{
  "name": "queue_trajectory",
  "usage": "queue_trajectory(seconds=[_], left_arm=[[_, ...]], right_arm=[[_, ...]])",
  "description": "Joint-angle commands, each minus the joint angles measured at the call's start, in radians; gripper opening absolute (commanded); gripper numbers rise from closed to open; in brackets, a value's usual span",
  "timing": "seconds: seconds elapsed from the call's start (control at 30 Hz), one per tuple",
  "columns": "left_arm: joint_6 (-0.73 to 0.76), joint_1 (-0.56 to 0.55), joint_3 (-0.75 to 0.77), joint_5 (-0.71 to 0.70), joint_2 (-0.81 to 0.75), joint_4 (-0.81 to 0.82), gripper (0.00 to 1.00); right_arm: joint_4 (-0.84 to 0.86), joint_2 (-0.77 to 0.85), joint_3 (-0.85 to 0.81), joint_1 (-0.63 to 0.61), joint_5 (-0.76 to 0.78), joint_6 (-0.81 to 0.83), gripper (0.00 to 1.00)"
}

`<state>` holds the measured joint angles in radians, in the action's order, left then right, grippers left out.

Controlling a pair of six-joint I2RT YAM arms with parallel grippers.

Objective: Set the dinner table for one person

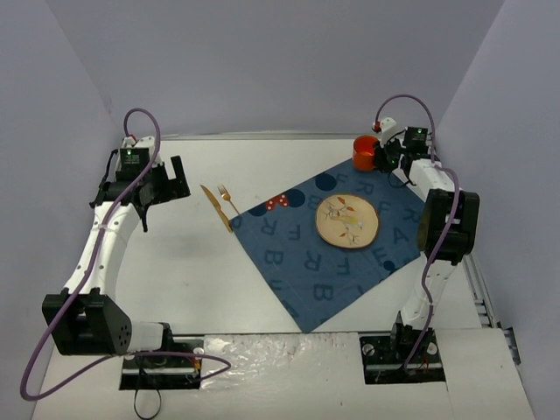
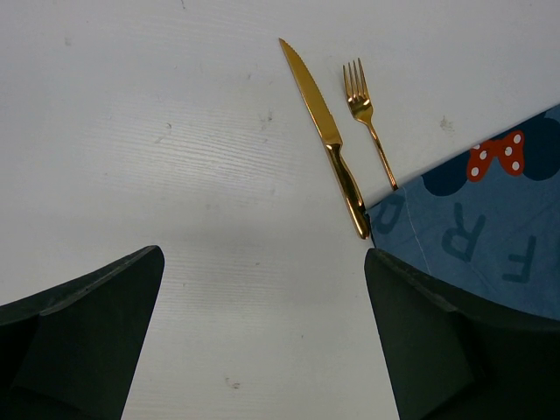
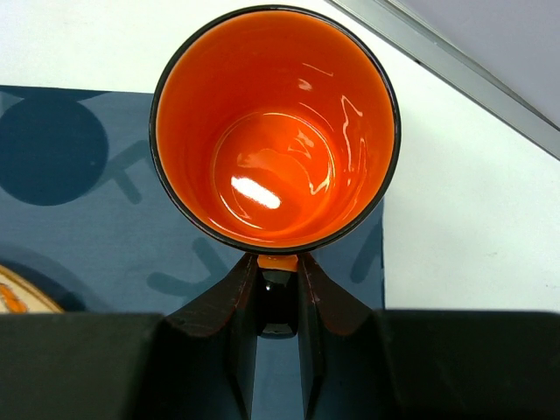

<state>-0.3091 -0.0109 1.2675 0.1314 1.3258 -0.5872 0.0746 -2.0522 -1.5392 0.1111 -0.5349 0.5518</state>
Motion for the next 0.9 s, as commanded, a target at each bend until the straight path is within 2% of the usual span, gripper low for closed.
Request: queue_trajectory(seconds=[0.0, 0.6, 0.87], left_arm=[[0.018, 0.006, 0.021, 0.007, -0.008, 0.049, 0.97], [0.009, 0.006, 0.026, 0.016, 0.014, 0.037, 0.97], [0.009, 0.006, 0.023, 0.013, 0.021, 0.041, 0.97]], right_arm=[[0.122, 0.003, -0.099, 0.036, -0.083, 0.007, 0.0], [0.126, -0.078, -0.138, 0.048, -0.067, 0.031, 0.01], [0.138, -0.101, -0.099, 0.048, -0.058, 0.045, 0.08]])
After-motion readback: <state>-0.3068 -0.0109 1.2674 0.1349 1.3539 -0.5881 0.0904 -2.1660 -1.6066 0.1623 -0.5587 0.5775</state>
